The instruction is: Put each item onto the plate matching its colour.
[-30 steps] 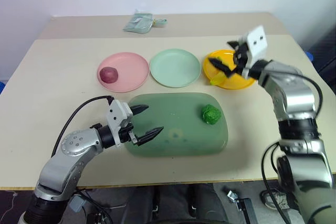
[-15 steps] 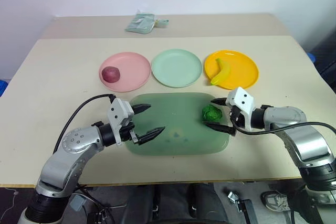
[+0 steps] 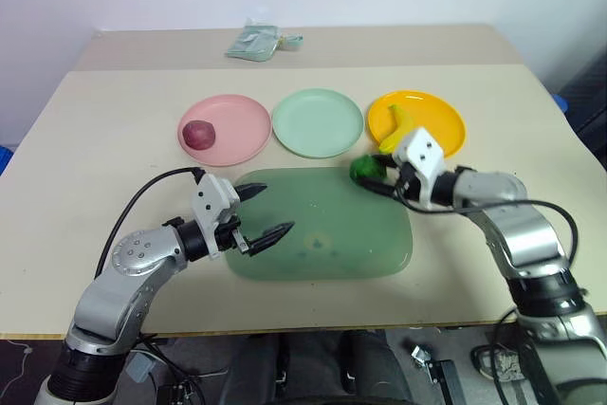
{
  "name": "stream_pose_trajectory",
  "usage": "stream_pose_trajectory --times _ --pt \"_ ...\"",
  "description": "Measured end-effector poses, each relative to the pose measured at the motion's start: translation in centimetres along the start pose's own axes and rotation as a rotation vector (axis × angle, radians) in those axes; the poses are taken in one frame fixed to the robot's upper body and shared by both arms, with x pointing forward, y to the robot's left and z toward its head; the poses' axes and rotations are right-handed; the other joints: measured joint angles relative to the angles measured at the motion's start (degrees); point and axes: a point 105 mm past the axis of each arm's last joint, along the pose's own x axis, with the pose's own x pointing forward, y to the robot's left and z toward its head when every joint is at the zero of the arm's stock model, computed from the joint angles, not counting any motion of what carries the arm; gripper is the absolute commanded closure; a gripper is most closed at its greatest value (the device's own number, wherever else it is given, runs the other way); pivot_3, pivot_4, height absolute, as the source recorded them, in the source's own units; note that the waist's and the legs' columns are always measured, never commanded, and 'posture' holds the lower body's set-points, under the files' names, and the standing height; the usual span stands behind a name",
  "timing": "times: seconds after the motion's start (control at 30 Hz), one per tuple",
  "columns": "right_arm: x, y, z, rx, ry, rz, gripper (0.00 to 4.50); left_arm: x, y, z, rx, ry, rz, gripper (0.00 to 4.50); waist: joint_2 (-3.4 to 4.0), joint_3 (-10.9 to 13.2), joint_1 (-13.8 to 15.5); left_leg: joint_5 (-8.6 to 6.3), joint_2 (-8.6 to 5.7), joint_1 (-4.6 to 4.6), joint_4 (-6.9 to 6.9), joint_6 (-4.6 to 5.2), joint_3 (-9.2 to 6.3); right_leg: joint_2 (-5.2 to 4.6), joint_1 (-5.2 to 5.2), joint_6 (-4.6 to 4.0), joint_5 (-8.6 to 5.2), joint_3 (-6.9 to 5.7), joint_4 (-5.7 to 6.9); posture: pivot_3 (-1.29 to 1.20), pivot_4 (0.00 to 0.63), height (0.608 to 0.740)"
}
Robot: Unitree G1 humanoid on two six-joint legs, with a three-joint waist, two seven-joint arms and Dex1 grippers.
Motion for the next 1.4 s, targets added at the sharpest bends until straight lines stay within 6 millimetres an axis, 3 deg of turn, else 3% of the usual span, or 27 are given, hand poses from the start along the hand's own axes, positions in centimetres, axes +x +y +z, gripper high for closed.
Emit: stream_pose_trajectory --times 0.1,0.23,0.4,0.57,0.6,0.63,0.77,0.87,1.07,1.2,1.27,1.4 --pt "4.8 -1.1 2.1 0.079 -0.033 -0.127 2.69 0.2 3.1 -0.7 0.024 0.03 0.173 0.0 0.0 0.0 -0.49 0.04 -0.01 -0.04 -0.03 -0.06 -0.07 0.04 -0.03 -0.01 0.0 -0.05 0.09 0.0 0.15 0.74" --pt "9.2 -0.4 0.8 0.136 0.054 -0.189 2.69 -0.2 4.8 -1.4 0.026 0.055 0.289 0.0 -0.04 -0.03 -0.87 0.03 -0.1 -0.07 -0.19 -0.04 -0.09 0.01 -0.04 0.0 0.0 -0.08 0.09 0.0 0.15 0.74" --pt "10.8 0.3 -2.2 0.166 0.141 -0.208 2.69 -0.4 4.9 -1.8 0.024 0.065 0.322 0.0 -0.02 -0.02 -1.12 0.06 -0.09 -0.08 -0.21 -0.09 -0.07 0.02 -0.02 0.01 0.0 -0.13 0.04 0.0 0.15 0.74" --pt "11.0 -0.3 -1.4 0.182 0.092 -0.205 0.42 -0.7 4.4 -1.9 0.008 0.05 0.348 0.0 -0.01 -0.01 -1.49 0.1 0.02 -0.04 -0.22 -0.17 -0.08 0.13 -0.03 0.0 0.0 -0.13 0.07 0.0 0.15 0.74" --pt "10.9 -0.5 -1.1 0.182 0.073 -0.206 0.04 -0.8 4.4 -1.8 0.007 0.048 0.351 0.0 -0.01 -0.01 -1.45 0.1 0.02 -0.04 -0.22 -0.17 -0.08 0.13 -0.02 0.0 0.0 -0.13 0.07 0.0 0.15 0.74" --pt "10.8 -0.7 -0.7 0.178 0.056 -0.204 0.04 -0.8 4.3 -1.8 0.006 0.048 0.354 0.0 -0.01 -0.01 -1.43 0.1 0.01 -0.04 -0.22 -0.17 -0.07 0.12 -0.03 0.0 0.0 -0.12 0.07 0.0 0.15 0.74" --pt "9.0 -1.5 2.1 0.109 -0.085 -0.176 0.04 -1.0 4.4 -1.8 0.003 0.042 0.362 0.0 -0.01 -0.01 -1.1 0.1 0.0 -0.05 -0.21 -0.17 -0.08 0.1 -0.02 0.0 0.0 -0.13 0.07 0.0 0.15 0.74" --pt "6.1 -2.1 2.4 0.027 -0.138 -0.143 0.04 -1.5 4.9 -1.6 -0.002 0.035 0.379 0.0 -0.02 -0.02 -0.79 0.09 -0.02 -0.05 -0.2 -0.16 -0.12 0.08 0.0 0.0 0.0 -0.13 0.05 0.0 0.15 0.74" --pt "-2.4 -2.1 -2.0 -0.014 -0.035 -0.02 0.04 -4.2 6.1 -2.3 -0.009 0.071 0.4 0.0 -0.02 -0.02 -0.94 0.08 0.02 -0.04 -0.2 -0.13 -0.06 0.06 0.01 0.0 0.0 -0.11 0.01 0.0 0.15 0.74" --pt "-7.8 -1.4 -5.2 0.145 0.041 0.044 0.04 -6.9 6.6 -3.1 -0.028 0.113 0.42 0.0 -0.02 -0.02 -0.9 0.04 0.05 0.0 -0.19 -0.07 -0.02 0.01 0.03 0.0 0.0 -0.09 -0.06 0.0 0.15 0.74" --pt "-9.0 -1.7 -6.0 0.159 0.072 0.029 0.04 -8.1 6.8 -3.6 -0.03 0.145 0.439 0.0 -0.02 -0.02 -1.05 0.03 0.05 0.06 -0.17 -0.06 0.06 -0.03 0.03 0.0 0.0 -0.03 -0.08 0.0 0.15 0.74" --pt "-9.6 -2.6 -6.7 0.168 0.088 -0.017 0.04 -9.5 6.9 -4.4 -0.048 0.173 0.471 0.0 -0.03 -0.03 -0.87 0.02 0.04 0.09 -0.16 -0.04 0.05 -0.07 0.03 -0.02 -0.01 0.0 -0.02 0.0 0.15 0.74"
